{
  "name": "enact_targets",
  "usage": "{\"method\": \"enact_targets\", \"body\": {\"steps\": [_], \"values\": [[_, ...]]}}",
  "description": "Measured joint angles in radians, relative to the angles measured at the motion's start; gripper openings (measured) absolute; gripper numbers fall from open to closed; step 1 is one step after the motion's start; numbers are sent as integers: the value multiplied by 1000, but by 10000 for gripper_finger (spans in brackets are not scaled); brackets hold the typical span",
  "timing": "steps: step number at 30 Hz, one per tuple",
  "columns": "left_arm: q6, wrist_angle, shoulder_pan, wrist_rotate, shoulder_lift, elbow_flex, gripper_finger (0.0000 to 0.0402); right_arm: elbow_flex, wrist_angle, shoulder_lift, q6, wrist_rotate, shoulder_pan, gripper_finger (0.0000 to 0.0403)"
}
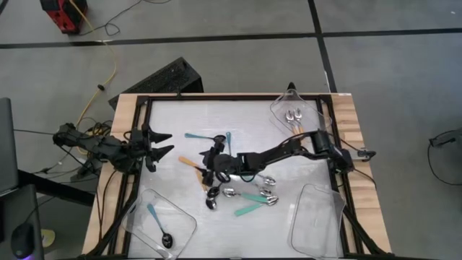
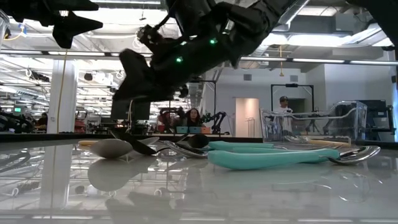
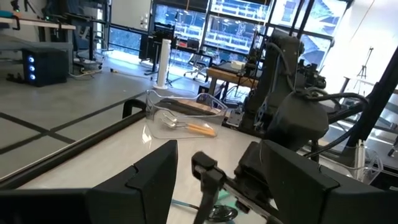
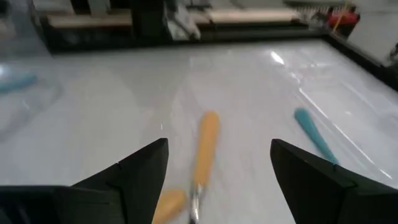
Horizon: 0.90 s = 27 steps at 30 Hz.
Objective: Sort silverware by color (type)
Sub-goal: Put the yellow spoon into the top transparent bin
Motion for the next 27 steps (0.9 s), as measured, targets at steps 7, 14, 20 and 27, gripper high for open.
{"method": "enact_targets", "body": {"steps": [7,14,20,27], "values": [[0,0,0,-7,0,0,216,29,-16,71,4,2,2,308],[1,-1,0,-9,0,0,216,67,-5,111,16,-39,-14,308],[1,-1,0,-9,0,0,216,88,-18,144,32,-54,-18,308],[1,0,0,-10,0,0,216,89,-81,143,62,-62,-33,308]]}}
